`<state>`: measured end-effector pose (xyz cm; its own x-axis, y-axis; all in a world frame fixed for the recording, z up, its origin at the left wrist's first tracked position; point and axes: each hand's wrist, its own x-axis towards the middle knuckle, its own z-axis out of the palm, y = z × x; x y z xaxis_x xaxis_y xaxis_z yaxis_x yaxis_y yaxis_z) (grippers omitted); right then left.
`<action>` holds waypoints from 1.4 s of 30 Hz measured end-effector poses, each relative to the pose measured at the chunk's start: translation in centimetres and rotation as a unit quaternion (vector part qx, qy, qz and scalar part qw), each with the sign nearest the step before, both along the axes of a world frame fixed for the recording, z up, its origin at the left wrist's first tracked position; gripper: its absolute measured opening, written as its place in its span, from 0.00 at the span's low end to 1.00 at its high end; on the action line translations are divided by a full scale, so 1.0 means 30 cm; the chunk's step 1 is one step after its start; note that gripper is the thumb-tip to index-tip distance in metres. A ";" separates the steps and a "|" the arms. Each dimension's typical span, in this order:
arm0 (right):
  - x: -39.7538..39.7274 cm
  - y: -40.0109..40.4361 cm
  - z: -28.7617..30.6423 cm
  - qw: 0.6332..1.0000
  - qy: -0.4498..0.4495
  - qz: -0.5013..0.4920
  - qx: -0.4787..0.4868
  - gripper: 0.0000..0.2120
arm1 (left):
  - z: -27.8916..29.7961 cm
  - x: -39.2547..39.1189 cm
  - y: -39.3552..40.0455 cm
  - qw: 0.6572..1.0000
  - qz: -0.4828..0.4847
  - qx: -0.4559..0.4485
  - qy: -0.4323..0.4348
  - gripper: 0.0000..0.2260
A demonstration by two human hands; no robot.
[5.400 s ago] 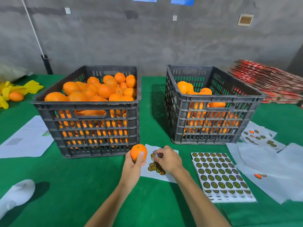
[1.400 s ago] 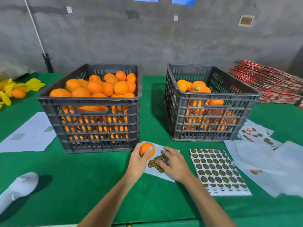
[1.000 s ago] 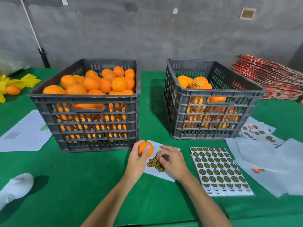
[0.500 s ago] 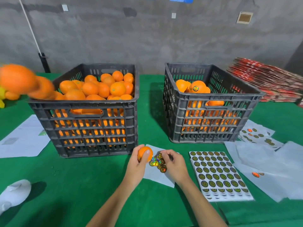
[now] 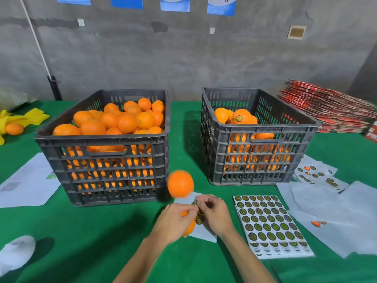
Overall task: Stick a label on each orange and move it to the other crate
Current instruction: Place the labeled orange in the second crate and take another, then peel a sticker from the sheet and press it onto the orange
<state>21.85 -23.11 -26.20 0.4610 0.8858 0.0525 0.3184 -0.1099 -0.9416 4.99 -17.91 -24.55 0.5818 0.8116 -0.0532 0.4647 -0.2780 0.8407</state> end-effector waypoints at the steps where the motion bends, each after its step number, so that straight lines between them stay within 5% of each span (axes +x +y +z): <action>1: 0.003 -0.001 -0.005 1.000 -0.003 0.001 -0.005 0.09 | 0.003 0.002 0.001 1.000 -0.005 -0.011 0.008 0.10; 3: 0.009 -0.001 -0.016 1.000 -0.014 -0.007 -0.016 0.14 | 0.019 0.005 0.000 0.999 -0.022 -0.009 0.042 0.14; 6: 0.009 0.002 -0.017 0.999 -0.045 -0.011 -0.016 0.07 | 0.041 0.009 0.002 0.997 -0.031 -0.014 0.067 0.21; 11: 0.001 0.010 -0.015 0.998 -0.060 0.000 0.008 0.07 | 0.059 0.018 0.007 0.993 -0.055 -0.011 0.100 0.14; 18: -0.002 0.007 -0.019 0.999 -0.045 0.005 0.021 0.07 | 0.066 0.029 0.004 0.990 -0.047 -0.005 0.131 0.16; 25: 0.004 0.005 -0.009 0.998 -0.059 0.017 0.010 0.07 | 0.039 0.027 0.039 0.990 -0.018 -0.081 0.116 0.22; 33: 0.104 0.030 0.066 0.956 -0.228 0.160 -0.091 0.06 | 0.051 0.014 0.054 0.987 -0.056 -0.101 0.114 0.19; 39: 0.114 0.027 0.042 0.966 -0.206 0.145 -0.062 0.10 | 0.054 0.011 0.050 0.987 -0.072 -0.115 0.084 0.13; 42: 0.107 0.017 0.030 0.970 -0.200 0.133 -0.045 0.09 | 0.039 0.018 0.057 0.986 -0.076 -0.131 0.066 0.22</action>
<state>25.06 -22.61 -25.30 0.1735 0.9801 0.0963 0.6853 -0.0499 -0.7265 5.53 -16.21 -23.37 0.6695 0.6639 -0.3332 0.5453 -0.1347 0.8274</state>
